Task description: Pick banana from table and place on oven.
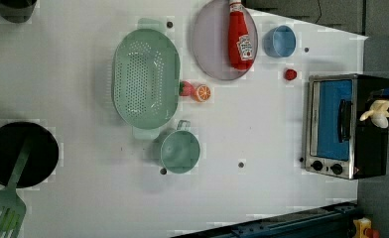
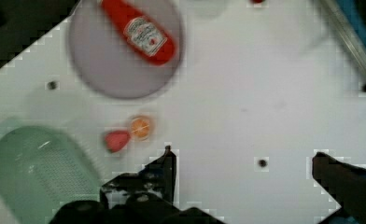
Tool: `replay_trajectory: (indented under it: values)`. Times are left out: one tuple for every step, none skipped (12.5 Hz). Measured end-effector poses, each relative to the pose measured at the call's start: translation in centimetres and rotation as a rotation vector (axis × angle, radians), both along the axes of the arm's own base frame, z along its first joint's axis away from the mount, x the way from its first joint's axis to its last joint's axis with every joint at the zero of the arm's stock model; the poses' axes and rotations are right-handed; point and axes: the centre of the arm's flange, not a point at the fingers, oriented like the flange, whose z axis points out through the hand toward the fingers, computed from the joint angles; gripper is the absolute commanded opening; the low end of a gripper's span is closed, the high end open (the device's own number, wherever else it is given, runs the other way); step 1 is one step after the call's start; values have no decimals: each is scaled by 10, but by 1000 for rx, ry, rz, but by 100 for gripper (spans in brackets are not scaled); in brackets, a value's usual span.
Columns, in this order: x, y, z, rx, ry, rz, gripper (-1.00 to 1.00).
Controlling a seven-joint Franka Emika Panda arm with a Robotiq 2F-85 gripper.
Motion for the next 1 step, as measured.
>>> replay_trajectory:
  values:
    - [2, -13, -6, -1, 22, -25, 100]
